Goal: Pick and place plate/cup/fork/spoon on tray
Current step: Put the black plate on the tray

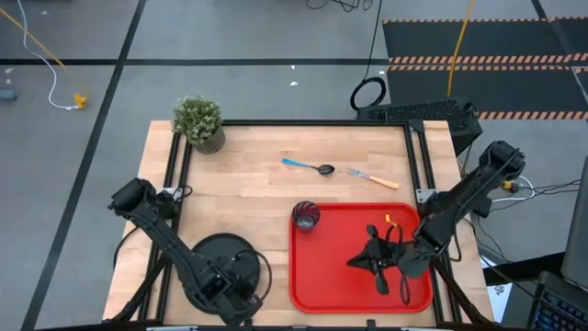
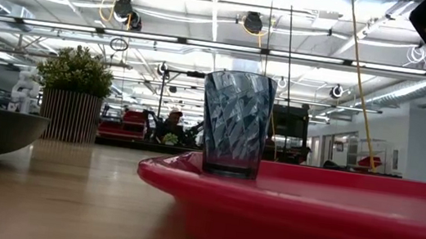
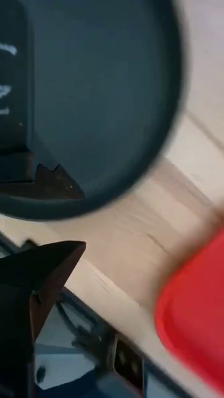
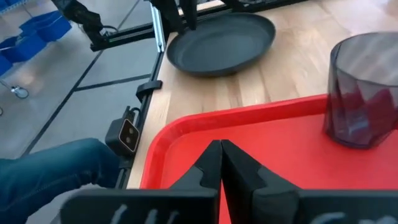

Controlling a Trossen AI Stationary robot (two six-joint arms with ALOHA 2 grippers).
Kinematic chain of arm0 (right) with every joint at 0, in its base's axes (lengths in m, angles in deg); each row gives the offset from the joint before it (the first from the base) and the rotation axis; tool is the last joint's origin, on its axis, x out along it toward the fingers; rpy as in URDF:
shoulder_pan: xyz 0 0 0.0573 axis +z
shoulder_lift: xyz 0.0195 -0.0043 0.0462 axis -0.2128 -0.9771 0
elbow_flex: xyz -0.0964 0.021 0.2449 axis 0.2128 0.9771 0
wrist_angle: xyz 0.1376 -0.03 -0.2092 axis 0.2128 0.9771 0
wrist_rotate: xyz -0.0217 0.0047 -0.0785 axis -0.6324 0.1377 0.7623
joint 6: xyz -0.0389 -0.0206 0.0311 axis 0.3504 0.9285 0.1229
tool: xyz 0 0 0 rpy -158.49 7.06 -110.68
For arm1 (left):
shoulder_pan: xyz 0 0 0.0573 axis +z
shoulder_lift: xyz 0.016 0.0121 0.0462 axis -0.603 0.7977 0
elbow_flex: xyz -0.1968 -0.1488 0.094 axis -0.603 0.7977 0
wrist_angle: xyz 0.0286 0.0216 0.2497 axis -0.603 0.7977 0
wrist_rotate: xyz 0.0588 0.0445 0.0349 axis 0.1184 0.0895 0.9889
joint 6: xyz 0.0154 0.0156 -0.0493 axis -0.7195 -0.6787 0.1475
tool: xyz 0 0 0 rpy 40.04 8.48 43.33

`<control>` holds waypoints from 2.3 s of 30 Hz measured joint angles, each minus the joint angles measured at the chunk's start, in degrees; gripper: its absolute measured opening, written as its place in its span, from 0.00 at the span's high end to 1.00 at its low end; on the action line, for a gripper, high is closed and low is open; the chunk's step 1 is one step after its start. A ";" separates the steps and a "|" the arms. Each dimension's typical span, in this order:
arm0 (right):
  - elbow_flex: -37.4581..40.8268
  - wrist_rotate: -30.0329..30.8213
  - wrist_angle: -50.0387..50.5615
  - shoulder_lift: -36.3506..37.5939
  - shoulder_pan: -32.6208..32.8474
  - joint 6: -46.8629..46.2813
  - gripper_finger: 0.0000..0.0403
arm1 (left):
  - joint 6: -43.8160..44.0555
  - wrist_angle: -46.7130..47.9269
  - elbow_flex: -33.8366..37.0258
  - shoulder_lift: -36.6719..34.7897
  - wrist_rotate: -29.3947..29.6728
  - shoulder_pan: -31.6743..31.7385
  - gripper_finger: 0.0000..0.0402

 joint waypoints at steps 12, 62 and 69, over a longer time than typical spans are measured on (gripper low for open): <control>0.00 -0.15 -4.26 -5.75 1.70 -4.00 1.00 | 14.20 -0.85 -0.02 5.25 -5.59 0.77 0.71; -0.02 0.13 -10.07 -5.26 2.45 5.20 1.00 | -6.87 -8.31 -0.02 11.61 -7.34 -2.22 0.99; -0.04 4.88 -10.41 -5.26 2.40 7.64 1.00 | -17.12 -8.53 -0.02 10.37 -7.43 -3.70 0.99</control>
